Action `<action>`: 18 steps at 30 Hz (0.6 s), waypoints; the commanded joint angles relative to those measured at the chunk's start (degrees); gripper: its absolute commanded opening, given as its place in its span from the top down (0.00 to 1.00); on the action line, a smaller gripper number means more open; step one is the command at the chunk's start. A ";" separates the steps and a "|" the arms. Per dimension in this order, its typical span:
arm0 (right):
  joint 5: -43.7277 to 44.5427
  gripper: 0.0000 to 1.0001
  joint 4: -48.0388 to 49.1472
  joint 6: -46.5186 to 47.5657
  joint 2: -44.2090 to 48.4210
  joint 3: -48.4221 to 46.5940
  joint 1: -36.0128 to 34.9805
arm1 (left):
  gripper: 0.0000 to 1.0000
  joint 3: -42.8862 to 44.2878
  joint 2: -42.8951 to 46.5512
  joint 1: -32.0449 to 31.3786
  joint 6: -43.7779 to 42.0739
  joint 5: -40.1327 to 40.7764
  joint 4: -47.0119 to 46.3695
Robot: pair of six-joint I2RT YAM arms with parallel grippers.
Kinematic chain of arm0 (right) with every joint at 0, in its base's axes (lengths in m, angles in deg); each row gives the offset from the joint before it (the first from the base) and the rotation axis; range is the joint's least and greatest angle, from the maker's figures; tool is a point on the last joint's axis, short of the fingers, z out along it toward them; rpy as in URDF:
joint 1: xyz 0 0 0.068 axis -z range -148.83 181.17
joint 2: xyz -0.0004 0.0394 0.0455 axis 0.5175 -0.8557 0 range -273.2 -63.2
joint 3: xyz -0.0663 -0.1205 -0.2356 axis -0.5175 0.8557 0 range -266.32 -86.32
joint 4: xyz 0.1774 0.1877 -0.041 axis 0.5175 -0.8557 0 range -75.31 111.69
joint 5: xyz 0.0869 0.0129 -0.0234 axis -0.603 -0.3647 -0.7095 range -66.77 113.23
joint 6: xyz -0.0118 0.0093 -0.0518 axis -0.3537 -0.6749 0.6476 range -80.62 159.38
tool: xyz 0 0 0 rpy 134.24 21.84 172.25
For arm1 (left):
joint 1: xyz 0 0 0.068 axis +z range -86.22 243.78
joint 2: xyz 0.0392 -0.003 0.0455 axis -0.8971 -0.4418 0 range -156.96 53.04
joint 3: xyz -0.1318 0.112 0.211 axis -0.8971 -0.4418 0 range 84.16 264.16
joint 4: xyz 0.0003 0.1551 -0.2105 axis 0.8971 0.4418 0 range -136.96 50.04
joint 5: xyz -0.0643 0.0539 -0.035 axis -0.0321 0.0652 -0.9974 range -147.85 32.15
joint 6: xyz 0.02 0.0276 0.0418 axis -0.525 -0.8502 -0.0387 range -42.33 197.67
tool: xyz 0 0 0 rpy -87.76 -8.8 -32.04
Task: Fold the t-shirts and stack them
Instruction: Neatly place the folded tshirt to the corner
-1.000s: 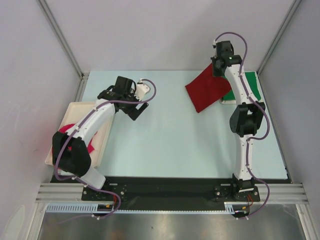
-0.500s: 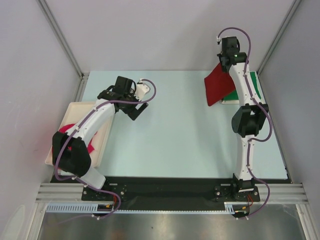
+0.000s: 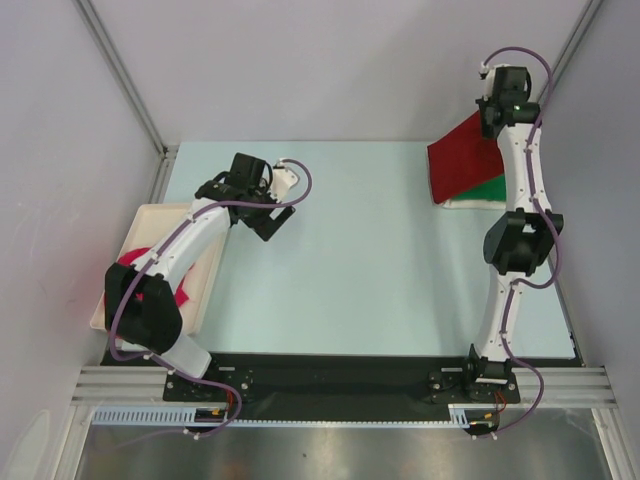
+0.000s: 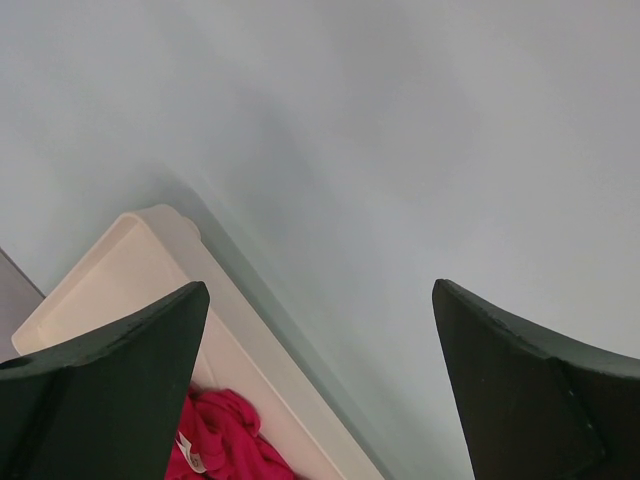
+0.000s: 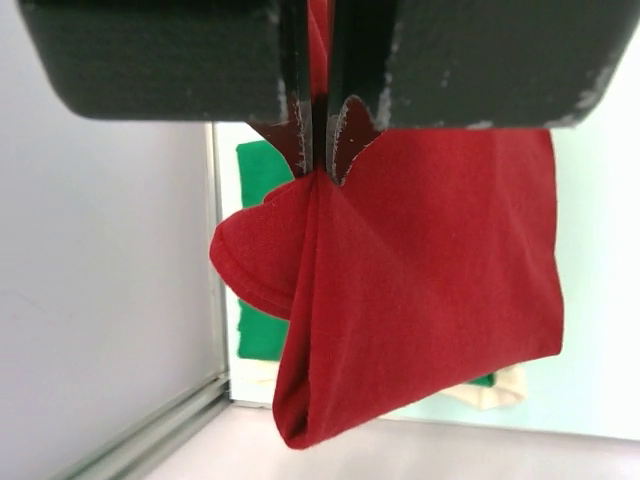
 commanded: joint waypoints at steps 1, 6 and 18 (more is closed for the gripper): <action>-2.77 1.00 5.54 0.52 -1.28 -2.78 2.44 | 0.00 -0.46 1.03 0.34 -0.99 1.53 -1.00; -2.08 1.00 7.74 0.61 -5.93 -2.43 4.47 | 0.00 -0.55 0.50 0.34 -1.17 2.94 -0.91; 22.79 0.00 17.94 -1.76 -9.90 0.91 6.58 | 0.00 -0.29 -1.08 0.34 -1.61 4.08 -0.56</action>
